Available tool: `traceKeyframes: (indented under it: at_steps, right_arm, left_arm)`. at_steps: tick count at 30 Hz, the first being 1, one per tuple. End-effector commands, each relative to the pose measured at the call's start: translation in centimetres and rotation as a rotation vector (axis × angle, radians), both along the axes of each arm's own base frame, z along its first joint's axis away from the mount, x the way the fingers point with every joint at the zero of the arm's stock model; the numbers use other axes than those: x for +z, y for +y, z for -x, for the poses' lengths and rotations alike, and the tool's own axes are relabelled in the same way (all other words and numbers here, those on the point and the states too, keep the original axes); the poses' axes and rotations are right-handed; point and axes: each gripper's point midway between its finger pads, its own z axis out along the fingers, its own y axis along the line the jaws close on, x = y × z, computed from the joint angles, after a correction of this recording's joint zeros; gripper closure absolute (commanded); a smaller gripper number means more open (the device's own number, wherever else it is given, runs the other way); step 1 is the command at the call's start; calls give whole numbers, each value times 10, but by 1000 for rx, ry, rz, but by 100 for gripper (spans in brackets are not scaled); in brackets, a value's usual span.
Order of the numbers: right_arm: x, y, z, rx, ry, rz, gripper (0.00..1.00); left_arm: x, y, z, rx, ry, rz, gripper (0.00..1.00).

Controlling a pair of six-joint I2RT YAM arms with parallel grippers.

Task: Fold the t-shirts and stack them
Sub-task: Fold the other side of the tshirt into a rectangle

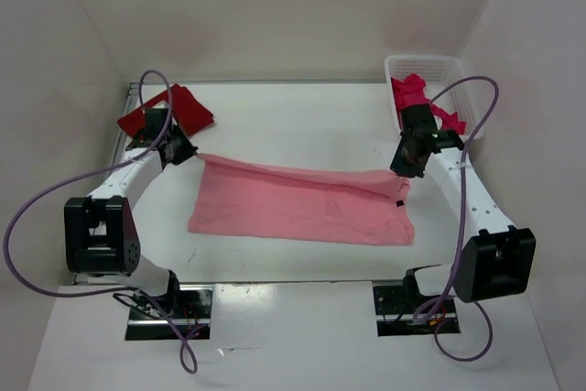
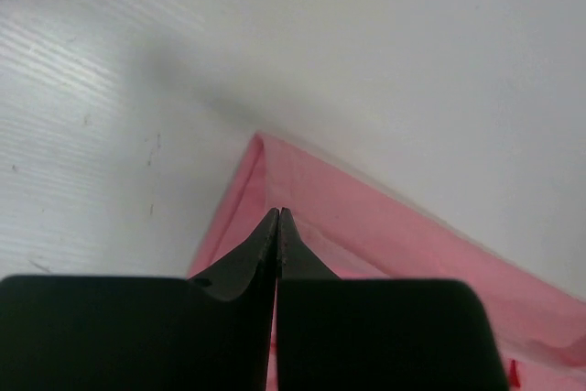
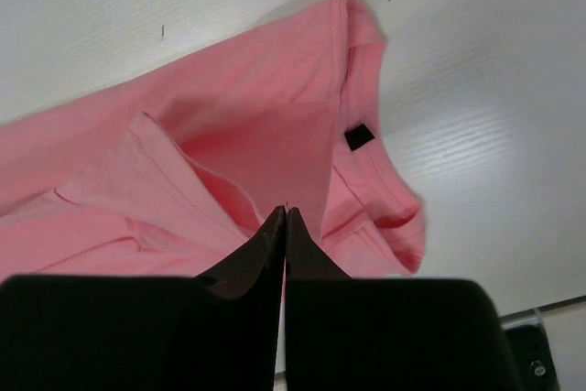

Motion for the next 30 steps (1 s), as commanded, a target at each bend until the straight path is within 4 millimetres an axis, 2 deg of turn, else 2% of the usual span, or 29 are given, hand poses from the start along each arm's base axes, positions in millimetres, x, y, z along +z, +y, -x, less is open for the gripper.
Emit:
traceKeyframes:
  at_steps: [1,3,5,6,8,9,10,11,12,14,15,16,18,19,21,22,23,24,25,26,27,28,29,30]
  right_arm:
    - [10,6,20,7,57,-39,98]
    - [14,10,32,13,60,-70,96]
    - [8,12,45,0,88,-88,95]
    - [14,12,46,-9,61,-97,93]
    - [9,12,53,-33,93,-104,92]
    - [14,10,54,-38,79,-95,92]
    - [13,10,57,-46,92,-97,92]
    - [13,12,57,-41,94,-107,89]
    - [14,11,64,-52,107,-110,86]
    - [8,12,74,-60,142,-117,80]
    - [9,14,77,-57,133,-122,77]
    - [10,15,82,-54,141,-129,72]
    - [10,15,87,-54,142,-129,68]
    - [11,18,81,-45,110,-147,68]
    - [6,26,72,-24,116,-165,76]
    - [4,36,55,10,82,-170,82]
    - [-3,37,48,18,77,-167,88]
    - [-4,45,39,40,66,-181,98]
    - [-9,55,17,64,26,-188,100]
    - [-14,58,7,65,11,-191,100]
    - [-18,66,-2,86,-2,-209,100]
    - [-23,74,-10,115,-12,-207,100]
    - [-35,82,-28,125,-26,-210,98]
    - [-45,82,-34,119,-16,-199,81]
  left_arm:
    - [-2,9,15,4,9,6,100]
    - [-7,10,20,7,28,15,100]
    - [-11,8,23,-1,38,23,100]
    - [-13,8,27,-1,43,24,100]
    - [-18,5,30,0,56,40,100]
    - [-24,5,34,8,71,49,100]
    - [-21,6,36,11,69,55,99]
    - [-26,6,40,11,81,57,96]
    - [-24,8,44,28,82,64,89]
    - [-15,13,47,52,52,70,83]
    - [-10,17,47,60,37,69,77]
    - [-3,18,47,70,19,82,67]
    - [15,18,45,75,-39,84,66]
    - [19,15,45,63,-50,93,66]
    - [23,8,42,38,-71,128,69]
    - [20,0,42,18,-61,130,69]
    - [19,-5,38,0,-68,130,69]
    - [19,-10,36,-14,-66,130,69]
    - [19,-19,31,-39,-77,130,69]
    - [7,-25,31,-57,-41,140,69]
    - [10,-31,24,-76,-50,146,69]
    - [-4,-36,22,-95,-11,143,69]
    - [-11,-48,21,-125,1,144,69]
    - [-13,-51,16,-127,0,128,69]
